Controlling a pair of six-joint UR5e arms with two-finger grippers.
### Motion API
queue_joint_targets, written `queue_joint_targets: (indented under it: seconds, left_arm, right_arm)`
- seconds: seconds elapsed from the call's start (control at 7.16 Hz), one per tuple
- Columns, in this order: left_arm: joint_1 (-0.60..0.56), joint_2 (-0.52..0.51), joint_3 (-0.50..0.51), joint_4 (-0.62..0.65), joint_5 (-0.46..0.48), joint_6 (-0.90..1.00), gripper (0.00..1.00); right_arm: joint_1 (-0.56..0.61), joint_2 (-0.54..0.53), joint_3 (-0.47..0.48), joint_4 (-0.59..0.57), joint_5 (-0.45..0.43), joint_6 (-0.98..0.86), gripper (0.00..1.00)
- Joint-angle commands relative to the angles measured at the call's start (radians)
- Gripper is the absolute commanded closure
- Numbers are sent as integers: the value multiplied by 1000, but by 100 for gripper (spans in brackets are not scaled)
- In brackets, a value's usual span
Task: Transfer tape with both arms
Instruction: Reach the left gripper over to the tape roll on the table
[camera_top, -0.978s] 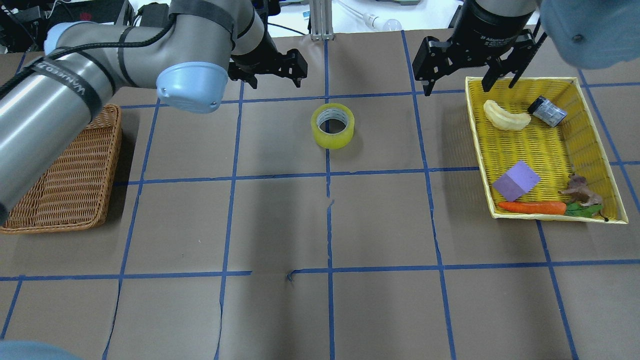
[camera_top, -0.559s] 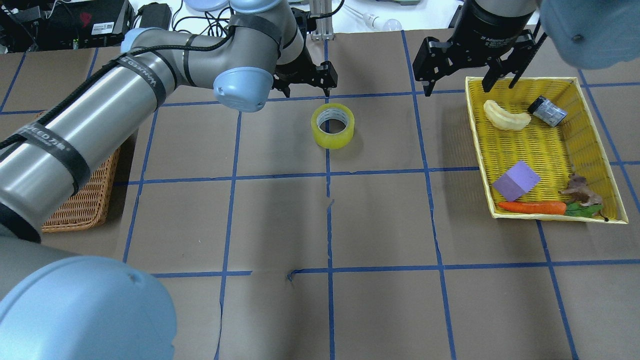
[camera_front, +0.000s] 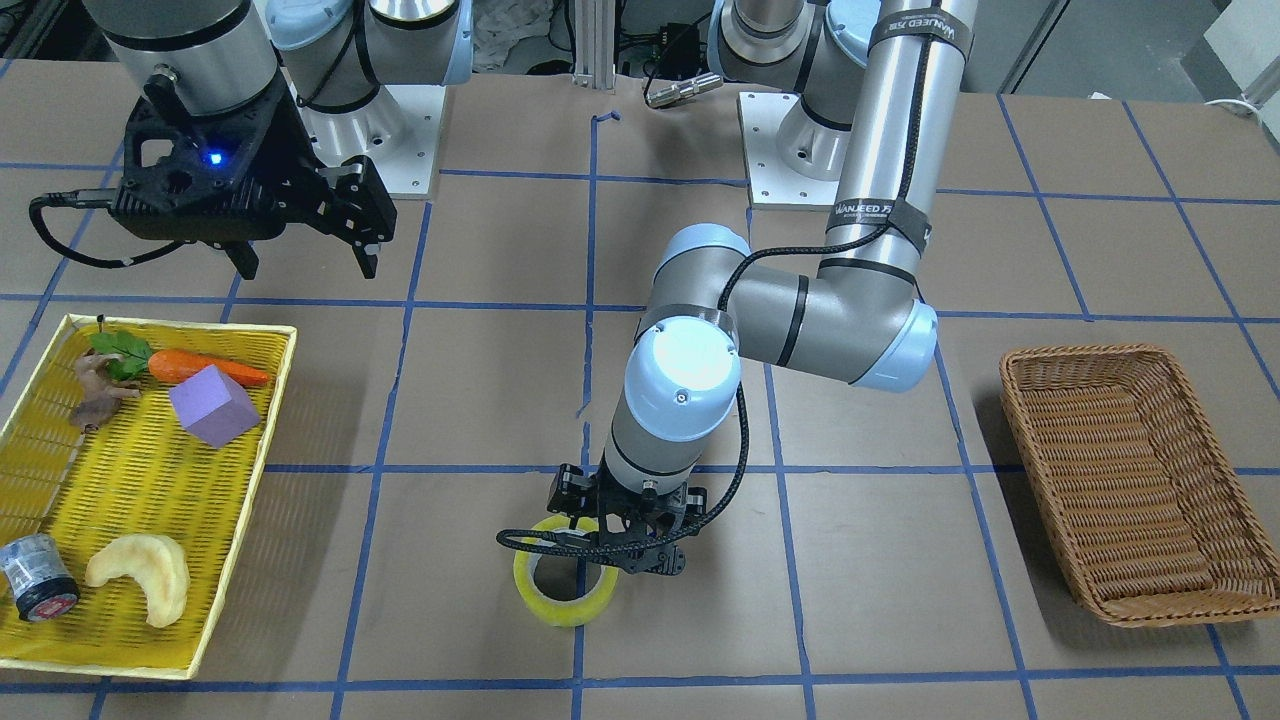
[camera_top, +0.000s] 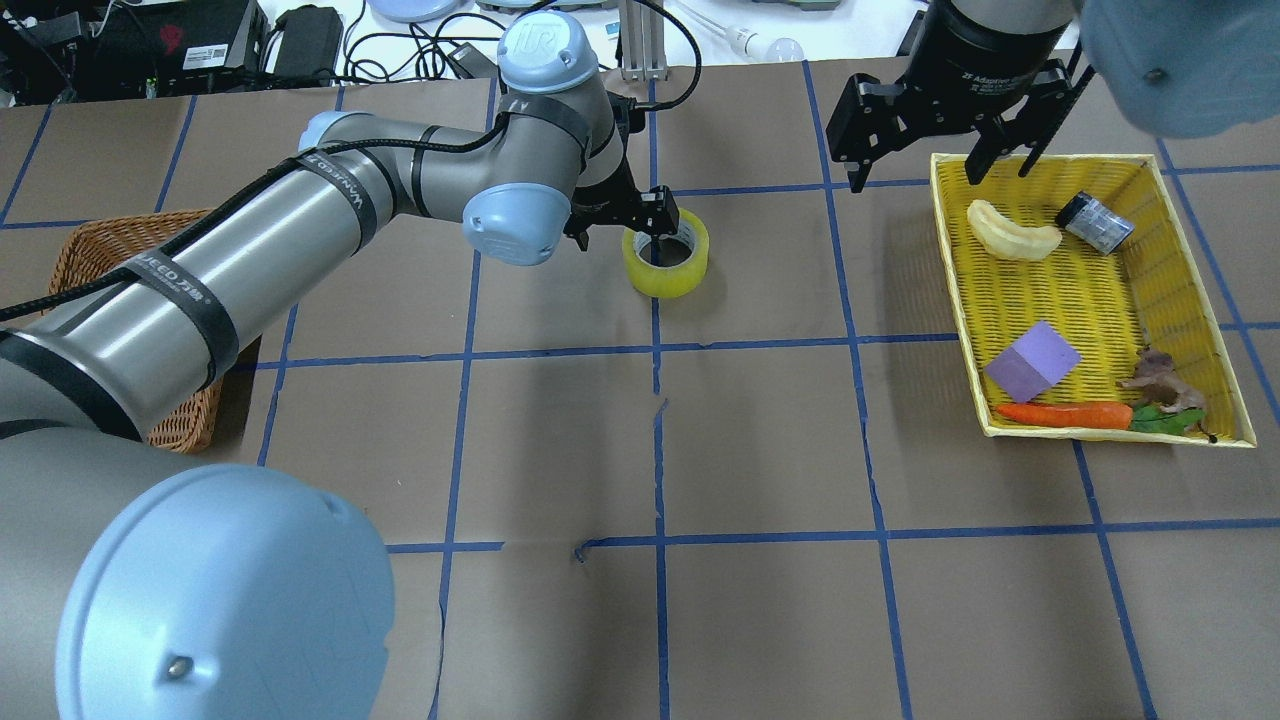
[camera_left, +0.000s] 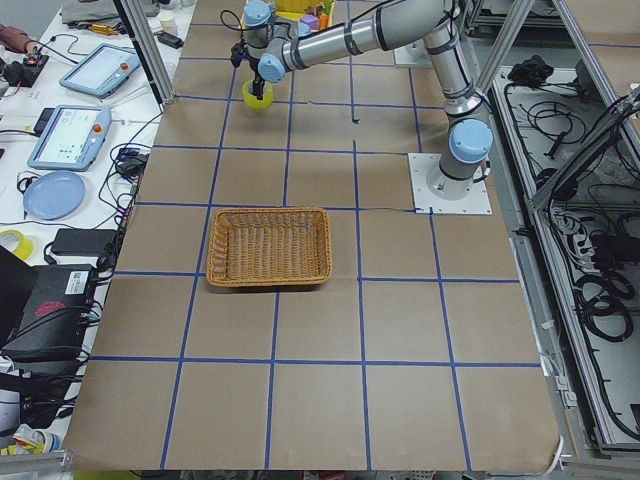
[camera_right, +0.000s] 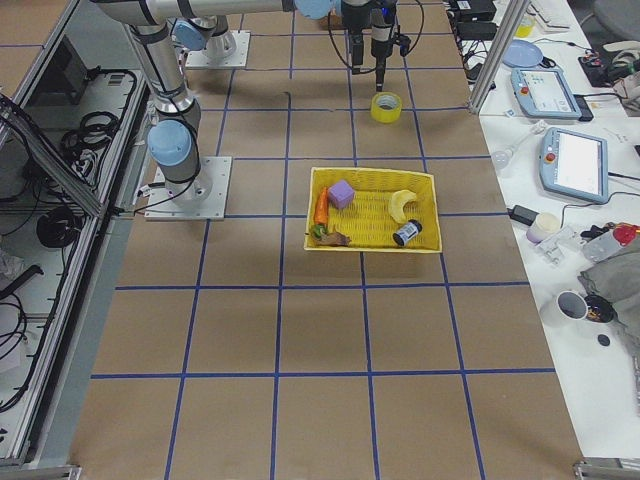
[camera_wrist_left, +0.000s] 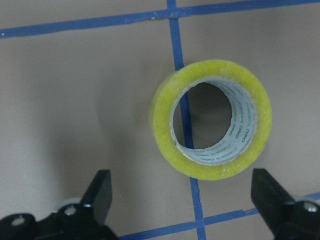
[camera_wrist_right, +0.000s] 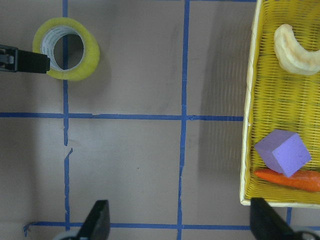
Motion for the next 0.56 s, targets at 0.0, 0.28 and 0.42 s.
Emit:
queue_joint_targets:
  seconds: [0.0, 0.28, 0.42]
  left_arm:
    - [2, -44, 18, 63, 2, 0, 0]
    - [2, -96, 76, 63, 2, 0, 0]
    - [2, -110, 79, 63, 2, 0, 0]
  right_arm:
    - [0, 2, -2, -2, 0, 0, 0]
    - [0, 0, -2, -2, 3, 0, 0]
    - [0, 2, 0, 0, 3, 0, 0]
